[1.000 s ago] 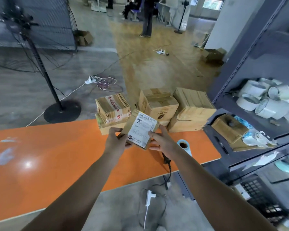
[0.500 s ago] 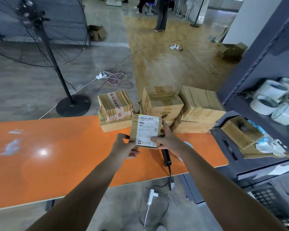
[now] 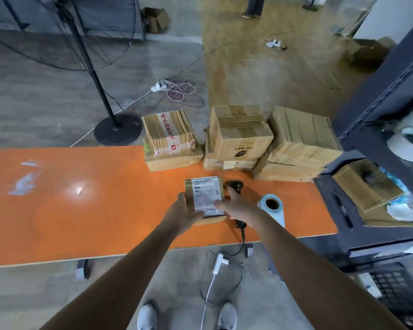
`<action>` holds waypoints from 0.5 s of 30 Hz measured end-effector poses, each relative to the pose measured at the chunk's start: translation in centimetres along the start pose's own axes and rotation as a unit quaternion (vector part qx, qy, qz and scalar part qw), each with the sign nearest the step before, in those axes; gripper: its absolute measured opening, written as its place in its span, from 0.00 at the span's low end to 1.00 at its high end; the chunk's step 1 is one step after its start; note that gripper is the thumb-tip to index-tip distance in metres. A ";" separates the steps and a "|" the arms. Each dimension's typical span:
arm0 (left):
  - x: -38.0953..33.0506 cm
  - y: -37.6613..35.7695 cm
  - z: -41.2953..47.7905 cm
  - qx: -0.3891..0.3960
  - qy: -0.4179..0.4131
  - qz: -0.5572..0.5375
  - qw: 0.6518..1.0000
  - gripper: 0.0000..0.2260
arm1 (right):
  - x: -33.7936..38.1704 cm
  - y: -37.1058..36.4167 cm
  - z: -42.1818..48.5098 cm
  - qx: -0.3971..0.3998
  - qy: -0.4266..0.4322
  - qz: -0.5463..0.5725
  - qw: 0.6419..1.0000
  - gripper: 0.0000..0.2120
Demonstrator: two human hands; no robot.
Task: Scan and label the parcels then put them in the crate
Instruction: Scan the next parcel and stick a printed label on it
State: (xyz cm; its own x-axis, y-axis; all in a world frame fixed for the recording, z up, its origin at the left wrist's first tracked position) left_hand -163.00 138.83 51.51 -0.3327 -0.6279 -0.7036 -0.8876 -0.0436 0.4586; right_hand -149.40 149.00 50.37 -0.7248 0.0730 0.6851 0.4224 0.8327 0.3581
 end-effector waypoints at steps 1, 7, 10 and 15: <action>0.3 -0.4 0.2 -0.004 0.003 0.004 1.000 0.30 | -0.2 -0.2 0.3 -0.004 0.000 -0.020 1.000 0.32; 0.8 -2.1 1.2 -0.006 -0.017 0.014 1.000 0.38 | -1.5 -0.7 1.3 -0.030 -0.009 -0.141 0.990 0.20; 0.8 -2.4 1.6 -0.016 -0.024 0.034 0.999 0.41 | -2.1 -0.1 1.8 -0.066 0.004 -0.151 0.986 0.17; 1.0 -2.8 2.1 -0.030 -0.027 0.070 0.997 0.42 | -3.0 3.6 1.5 -0.248 -0.003 -0.175 0.953 0.15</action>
State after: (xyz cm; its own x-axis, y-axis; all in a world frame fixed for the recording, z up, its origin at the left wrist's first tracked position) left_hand -161.53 139.96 48.39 -0.4690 -0.5891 -0.6580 -0.8117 -0.0061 0.5840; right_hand -146.49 152.54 48.63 -0.8713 -0.1569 0.4650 0.3581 0.4446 0.8210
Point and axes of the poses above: each hand's wrist, its own z-axis towards the middle knuckle, its own y-axis out of the back of the hand, x = y × z, the point moved 8 cm from there along z, towards the middle knuckle, and after that the axes turned 5 degrees about x, right-handed, at the moved point
